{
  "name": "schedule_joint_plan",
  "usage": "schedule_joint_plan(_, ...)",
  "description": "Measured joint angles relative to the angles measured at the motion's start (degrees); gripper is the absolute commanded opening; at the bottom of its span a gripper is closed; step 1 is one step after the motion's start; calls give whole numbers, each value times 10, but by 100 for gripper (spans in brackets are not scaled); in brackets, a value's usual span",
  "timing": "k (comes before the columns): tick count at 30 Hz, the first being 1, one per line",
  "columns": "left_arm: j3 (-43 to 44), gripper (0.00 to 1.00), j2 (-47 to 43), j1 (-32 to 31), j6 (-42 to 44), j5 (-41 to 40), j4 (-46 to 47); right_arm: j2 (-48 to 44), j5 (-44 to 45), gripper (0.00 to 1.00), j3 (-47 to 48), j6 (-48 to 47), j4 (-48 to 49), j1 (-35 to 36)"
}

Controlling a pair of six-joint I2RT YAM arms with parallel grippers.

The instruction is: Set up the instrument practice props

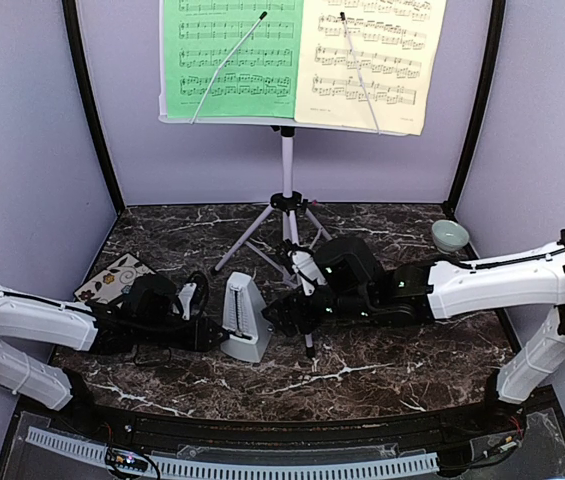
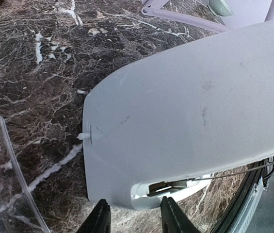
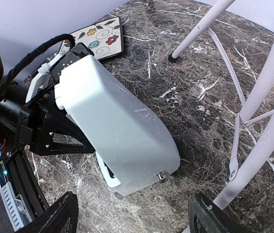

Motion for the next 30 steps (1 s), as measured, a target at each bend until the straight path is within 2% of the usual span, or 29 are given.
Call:
schedule_joint_plan(11,34,35,70,-39,-2,9,52,-13,12,80,-15,12,2,0)
schedule_joint_plan(15,34,41,68,-49,-2,6,53,-12,19,80,-15,13,4,1)
schedule_joint_plan(22,7,54,-33,-50,-8,-38,40,14,38,79,6,12,11,7)
schedule_joint_plan(30,-13,54,-106,-50,-10,-93,11,48,40,76,31,12,23,15)
